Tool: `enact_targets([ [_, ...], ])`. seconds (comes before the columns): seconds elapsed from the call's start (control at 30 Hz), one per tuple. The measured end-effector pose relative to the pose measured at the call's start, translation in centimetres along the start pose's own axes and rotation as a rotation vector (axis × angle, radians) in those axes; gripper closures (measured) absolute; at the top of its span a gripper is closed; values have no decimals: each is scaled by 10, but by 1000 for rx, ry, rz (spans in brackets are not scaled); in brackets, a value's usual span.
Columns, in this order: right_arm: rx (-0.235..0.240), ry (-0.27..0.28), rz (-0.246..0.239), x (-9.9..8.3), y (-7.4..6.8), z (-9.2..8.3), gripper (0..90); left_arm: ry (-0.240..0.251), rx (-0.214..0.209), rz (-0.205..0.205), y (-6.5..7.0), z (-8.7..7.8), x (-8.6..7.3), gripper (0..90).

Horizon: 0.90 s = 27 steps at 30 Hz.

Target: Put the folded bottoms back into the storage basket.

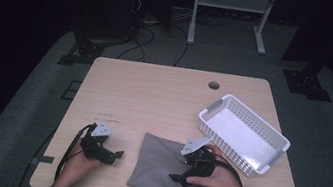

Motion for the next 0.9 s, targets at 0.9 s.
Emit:
enact_targets([
  [0.9,-52,-87,-69,-11,-14,34,97,1,0,0,0,0,0,0],
])
Point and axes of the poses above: each handheld gripper's, and its own axes: z roughly forward along the jaws, x roughly out of its top, y roughly to its right, the point moved 7 cm from there along z, roughly forward along the jaws, and after that the axes turned 1 degree about -y, right-handed, at the moved point
